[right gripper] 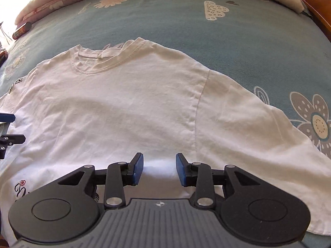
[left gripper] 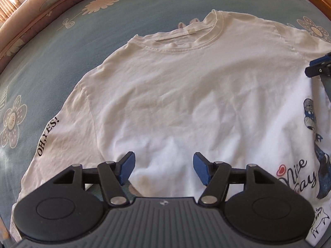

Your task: Fold clothes

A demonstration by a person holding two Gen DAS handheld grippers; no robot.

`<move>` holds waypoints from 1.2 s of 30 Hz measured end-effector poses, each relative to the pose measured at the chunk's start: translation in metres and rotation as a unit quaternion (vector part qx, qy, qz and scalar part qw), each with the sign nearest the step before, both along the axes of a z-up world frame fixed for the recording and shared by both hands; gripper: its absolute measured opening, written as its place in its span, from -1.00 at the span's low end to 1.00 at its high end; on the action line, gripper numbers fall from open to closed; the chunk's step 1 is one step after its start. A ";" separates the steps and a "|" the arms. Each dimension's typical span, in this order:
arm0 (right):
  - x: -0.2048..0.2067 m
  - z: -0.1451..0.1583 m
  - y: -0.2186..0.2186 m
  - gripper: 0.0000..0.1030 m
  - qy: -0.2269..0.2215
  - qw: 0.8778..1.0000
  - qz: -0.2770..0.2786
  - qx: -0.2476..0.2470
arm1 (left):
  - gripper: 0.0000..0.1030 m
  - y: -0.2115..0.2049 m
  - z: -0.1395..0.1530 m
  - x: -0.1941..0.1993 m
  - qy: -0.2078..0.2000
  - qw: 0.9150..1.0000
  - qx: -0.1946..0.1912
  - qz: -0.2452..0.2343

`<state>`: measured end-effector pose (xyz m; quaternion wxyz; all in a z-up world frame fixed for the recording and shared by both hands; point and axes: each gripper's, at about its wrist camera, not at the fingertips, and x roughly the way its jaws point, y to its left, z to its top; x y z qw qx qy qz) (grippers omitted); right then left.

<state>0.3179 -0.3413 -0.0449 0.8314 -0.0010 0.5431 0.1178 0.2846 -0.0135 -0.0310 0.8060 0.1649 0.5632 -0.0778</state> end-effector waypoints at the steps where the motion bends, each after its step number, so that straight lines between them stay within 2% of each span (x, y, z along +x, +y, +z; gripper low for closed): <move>1: -0.005 0.004 -0.003 -0.21 0.001 1.000 -0.009 -0.003 | 0.23 0.009 0.004 -0.005 0.002 1.000 0.004 0.001; 5: -0.034 0.017 -0.012 -0.20 0.004 0.999 -0.045 -0.012 | 0.24 0.031 0.017 -0.027 0.006 1.000 0.005 -0.011; 8: -0.065 0.024 -0.007 -0.20 0.012 0.998 -0.068 -0.011 | 0.25 0.038 0.018 -0.048 0.019 0.999 -0.021 -0.032; 12: -0.115 0.028 0.016 -0.20 0.029 0.997 -0.071 -0.007 | 0.25 0.034 0.017 -0.074 0.039 0.995 -0.059 -0.072; 17: -0.173 0.031 0.057 -0.20 0.056 0.997 -0.046 -0.003 | 0.25 0.018 0.010 -0.107 0.099 0.980 -0.118 -0.127; 19: -0.188 0.030 0.072 -0.20 0.067 0.997 -0.029 0.001 | 0.25 0.008 0.003 -0.121 0.114 0.973 -0.126 -0.154; 22: -0.204 0.024 0.088 -0.20 0.089 0.996 -0.006 0.019 | 0.25 -0.008 -0.006 -0.139 0.111 0.968 -0.120 -0.188; 25: -0.210 0.011 0.099 -0.20 0.118 0.991 0.025 0.048 | 0.25 -0.018 -0.014 -0.146 0.113 0.968 -0.123 -0.185; 27: -0.211 0.003 0.111 -0.20 0.131 0.988 0.067 0.043 | 0.25 -0.024 -0.019 -0.150 0.113 0.969 -0.123 -0.180; 30: -0.209 0.003 0.118 -0.20 0.113 0.987 0.111 0.031 | 0.25 -0.025 -0.021 -0.151 0.104 0.974 -0.119 -0.160; 34: -0.200 0.008 0.096 -0.18 0.108 0.986 0.118 0.048 | 0.25 -0.025 -0.020 -0.151 0.092 0.979 -0.126 -0.129; 36: -0.198 0.010 0.086 -0.17 0.109 0.983 0.139 0.057 | 0.26 -0.028 -0.019 -0.150 0.080 0.982 -0.121 -0.119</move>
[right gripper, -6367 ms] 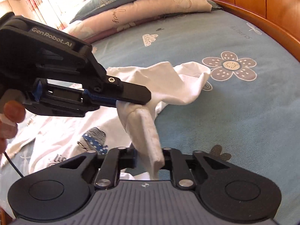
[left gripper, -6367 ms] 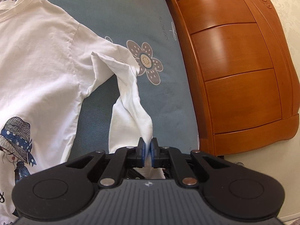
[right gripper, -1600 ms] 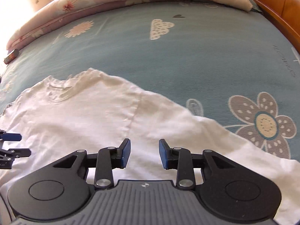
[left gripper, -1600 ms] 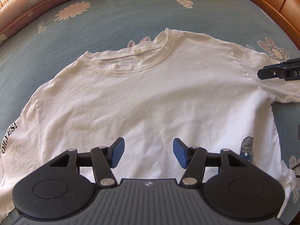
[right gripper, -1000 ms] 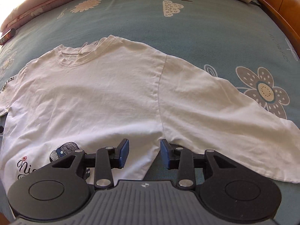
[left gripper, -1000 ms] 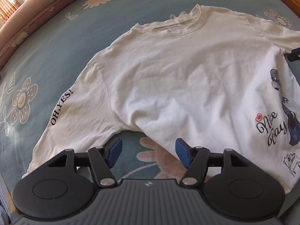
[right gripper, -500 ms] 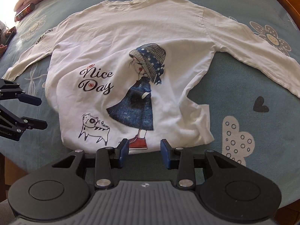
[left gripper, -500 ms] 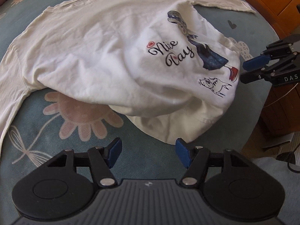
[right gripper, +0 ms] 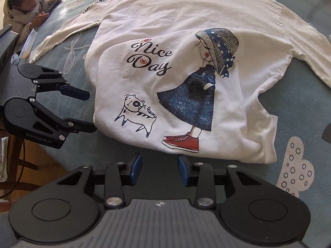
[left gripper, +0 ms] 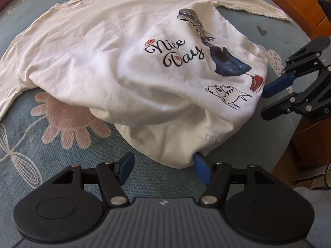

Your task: Fold clothes

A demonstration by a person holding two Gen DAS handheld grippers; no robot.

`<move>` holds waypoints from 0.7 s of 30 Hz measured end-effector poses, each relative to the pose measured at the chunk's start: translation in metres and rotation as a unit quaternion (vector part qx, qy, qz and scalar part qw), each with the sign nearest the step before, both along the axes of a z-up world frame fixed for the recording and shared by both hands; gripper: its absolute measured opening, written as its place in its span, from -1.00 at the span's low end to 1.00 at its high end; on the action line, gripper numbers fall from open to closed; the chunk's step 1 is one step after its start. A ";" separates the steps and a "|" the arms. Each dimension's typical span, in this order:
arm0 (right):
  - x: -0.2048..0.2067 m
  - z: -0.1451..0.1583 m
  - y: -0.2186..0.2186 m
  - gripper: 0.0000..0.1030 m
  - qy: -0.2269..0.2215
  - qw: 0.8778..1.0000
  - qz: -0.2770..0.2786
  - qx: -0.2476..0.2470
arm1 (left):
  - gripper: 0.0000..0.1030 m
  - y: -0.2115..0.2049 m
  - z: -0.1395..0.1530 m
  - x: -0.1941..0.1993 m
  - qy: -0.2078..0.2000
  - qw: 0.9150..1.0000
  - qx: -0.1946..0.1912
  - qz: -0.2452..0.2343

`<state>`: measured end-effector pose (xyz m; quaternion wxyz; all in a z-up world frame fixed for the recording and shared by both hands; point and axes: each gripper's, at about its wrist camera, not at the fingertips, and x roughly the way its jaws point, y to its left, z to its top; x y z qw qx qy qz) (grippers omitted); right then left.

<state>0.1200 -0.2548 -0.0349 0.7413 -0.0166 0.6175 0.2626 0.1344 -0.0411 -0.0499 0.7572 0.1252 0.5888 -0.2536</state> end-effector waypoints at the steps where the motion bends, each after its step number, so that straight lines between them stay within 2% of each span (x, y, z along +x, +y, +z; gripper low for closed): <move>1: 0.000 -0.001 -0.001 -0.15 0.004 1.000 0.020 0.003 | 0.26 -0.001 0.000 0.000 -0.004 1.000 0.004 0.004; 6: -0.005 -0.009 0.024 -0.14 0.017 0.995 0.093 0.036 | 0.26 -0.005 0.007 -0.008 -0.018 0.999 0.033 0.000; 12: 0.006 0.003 0.062 -0.14 0.026 0.987 0.107 0.117 | 0.28 0.028 0.018 -0.014 -0.027 0.995 0.093 0.018; 15: 0.011 0.011 0.081 -0.11 0.021 0.982 0.111 0.150 | 0.29 0.052 0.019 -0.008 -0.033 0.992 0.113 0.052; 18: 0.016 0.012 0.108 -0.10 -0.012 0.984 0.105 0.143 | 0.29 0.073 0.017 -0.001 -0.031 0.989 0.114 0.089; 21: 0.028 0.007 0.126 -0.10 -0.048 0.993 0.066 0.091 | 0.29 0.083 0.019 0.004 -0.028 0.990 0.088 0.110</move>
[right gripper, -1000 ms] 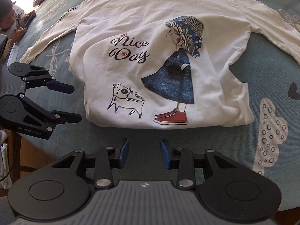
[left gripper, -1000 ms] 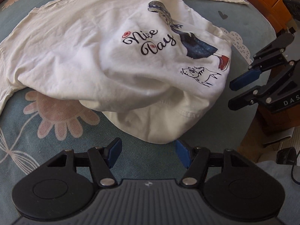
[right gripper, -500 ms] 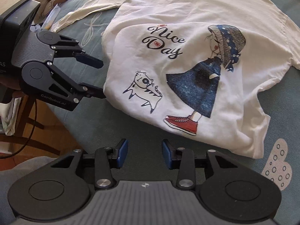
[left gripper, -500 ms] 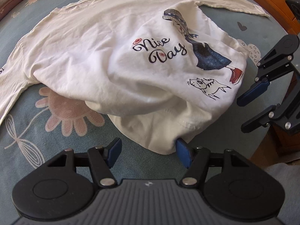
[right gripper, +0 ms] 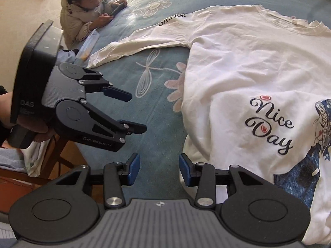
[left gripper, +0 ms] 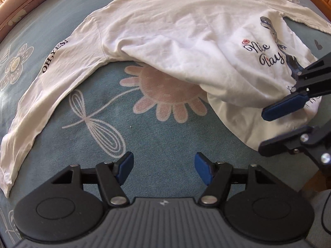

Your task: Fold clothes

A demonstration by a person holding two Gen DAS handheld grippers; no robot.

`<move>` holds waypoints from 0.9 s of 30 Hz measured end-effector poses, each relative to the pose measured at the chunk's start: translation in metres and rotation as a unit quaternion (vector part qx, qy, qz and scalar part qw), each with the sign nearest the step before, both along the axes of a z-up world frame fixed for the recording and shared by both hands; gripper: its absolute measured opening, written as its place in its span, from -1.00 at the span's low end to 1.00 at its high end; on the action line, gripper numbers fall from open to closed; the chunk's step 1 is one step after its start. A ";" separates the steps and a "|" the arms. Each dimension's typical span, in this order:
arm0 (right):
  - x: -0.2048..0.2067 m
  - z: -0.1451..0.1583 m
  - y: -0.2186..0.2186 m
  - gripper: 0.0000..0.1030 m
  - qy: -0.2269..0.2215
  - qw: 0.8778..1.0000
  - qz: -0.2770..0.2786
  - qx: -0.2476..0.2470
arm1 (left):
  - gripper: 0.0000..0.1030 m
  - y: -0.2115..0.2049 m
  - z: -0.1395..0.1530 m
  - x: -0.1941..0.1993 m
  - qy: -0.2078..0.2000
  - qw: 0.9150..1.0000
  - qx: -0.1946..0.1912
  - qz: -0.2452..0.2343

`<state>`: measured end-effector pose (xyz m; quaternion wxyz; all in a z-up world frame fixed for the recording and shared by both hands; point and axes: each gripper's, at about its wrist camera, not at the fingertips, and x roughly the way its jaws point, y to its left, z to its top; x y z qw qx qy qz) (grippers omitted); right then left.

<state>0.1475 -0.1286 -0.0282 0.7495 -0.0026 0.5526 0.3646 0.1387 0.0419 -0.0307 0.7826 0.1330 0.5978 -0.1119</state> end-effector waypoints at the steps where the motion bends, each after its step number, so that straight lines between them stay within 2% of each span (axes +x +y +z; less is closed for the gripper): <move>1: 0.005 -0.002 0.002 -0.11 -0.011 1.000 -0.014 -0.020 | 0.29 0.001 0.001 0.001 0.001 1.000 -0.011 0.004; 8: 0.033 0.014 -0.032 -0.13 -0.068 0.992 -0.094 -0.043 | 0.29 -0.008 -0.001 0.002 0.016 0.996 -0.084 0.002; 11: 0.049 0.016 -0.040 -0.13 -0.107 0.986 -0.102 -0.078 | 0.29 -0.015 -0.002 0.003 0.013 0.995 -0.098 -0.009; 16: 0.082 0.007 -0.051 -0.13 -0.143 0.977 -0.108 -0.115 | 0.29 -0.019 -0.001 0.014 -0.003 0.992 -0.124 -0.020; 20: 0.112 0.002 -0.060 -0.12 -0.152 0.971 -0.133 -0.130 | 0.29 -0.022 0.000 0.027 -0.017 0.990 -0.136 -0.021; 22: 0.127 -0.001 -0.064 -0.05 -0.152 0.965 -0.157 -0.144 | 0.29 -0.023 0.000 0.031 -0.022 0.989 -0.143 -0.021; 25: 0.141 0.004 -0.073 -0.05 -0.151 0.958 -0.193 -0.148 | 0.29 -0.026 0.001 0.036 -0.029 0.988 -0.149 -0.024; 27: 0.140 0.014 -0.076 -0.05 -0.164 0.956 -0.194 -0.148 | 0.29 -0.029 0.000 0.038 -0.031 0.988 -0.151 -0.027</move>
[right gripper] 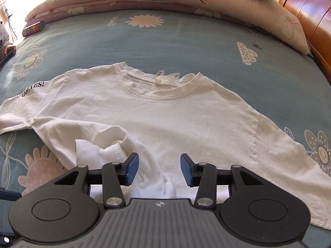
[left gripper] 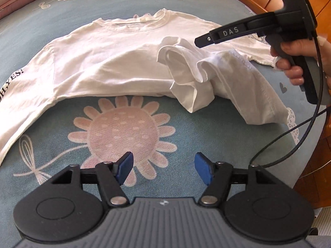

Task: Fold clothes
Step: 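Grasp the shirt side edge with the right gripper and lift it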

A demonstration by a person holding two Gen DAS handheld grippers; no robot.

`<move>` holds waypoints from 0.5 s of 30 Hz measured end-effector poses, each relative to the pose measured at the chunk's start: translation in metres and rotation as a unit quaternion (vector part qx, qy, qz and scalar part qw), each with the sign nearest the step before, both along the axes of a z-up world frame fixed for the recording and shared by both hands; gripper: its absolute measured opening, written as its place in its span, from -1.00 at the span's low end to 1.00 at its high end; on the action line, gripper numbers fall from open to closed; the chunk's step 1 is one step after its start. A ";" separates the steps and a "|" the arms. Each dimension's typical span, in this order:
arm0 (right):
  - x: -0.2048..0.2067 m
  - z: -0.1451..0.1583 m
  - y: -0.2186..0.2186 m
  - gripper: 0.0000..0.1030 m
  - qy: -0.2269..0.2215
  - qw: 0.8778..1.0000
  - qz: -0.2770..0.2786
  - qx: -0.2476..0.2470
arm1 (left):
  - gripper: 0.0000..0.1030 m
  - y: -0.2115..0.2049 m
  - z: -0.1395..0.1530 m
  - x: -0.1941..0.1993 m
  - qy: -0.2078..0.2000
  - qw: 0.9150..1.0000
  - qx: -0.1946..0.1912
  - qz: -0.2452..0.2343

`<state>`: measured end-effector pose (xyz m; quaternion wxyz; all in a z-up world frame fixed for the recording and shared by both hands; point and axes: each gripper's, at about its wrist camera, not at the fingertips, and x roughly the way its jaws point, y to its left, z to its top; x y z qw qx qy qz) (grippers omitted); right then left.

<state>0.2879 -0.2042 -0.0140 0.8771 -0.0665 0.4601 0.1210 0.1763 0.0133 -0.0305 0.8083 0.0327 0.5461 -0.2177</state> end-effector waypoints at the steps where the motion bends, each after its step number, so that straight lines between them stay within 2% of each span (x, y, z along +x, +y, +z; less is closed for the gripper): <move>1: -0.003 0.008 -0.001 -0.04 -0.008 1.000 0.002 0.000 | 0.29 -0.001 -0.001 0.000 0.002 1.000 -0.003 0.000; 5: -0.020 0.033 0.010 -0.02 -0.016 0.998 0.065 0.018 | 0.29 -0.002 -0.005 -0.002 0.011 1.000 -0.007 -0.002; 8: -0.038 0.036 0.039 0.06 -0.019 0.990 0.142 -0.009 | 0.29 -0.003 -0.008 -0.003 0.013 1.000 0.001 -0.005; 10: -0.051 0.031 0.061 0.07 -0.015 0.980 0.196 -0.031 | 0.29 -0.003 -0.010 -0.004 0.013 1.000 0.006 -0.010; 12: -0.071 0.021 0.080 0.07 -0.025 0.963 0.255 -0.080 | 0.29 -0.003 -0.011 -0.006 0.010 1.000 0.010 -0.016; 15: -0.101 0.000 0.097 0.15 -0.053 0.927 0.328 -0.176 | 0.29 -0.003 -0.014 -0.010 0.010 0.999 0.018 -0.024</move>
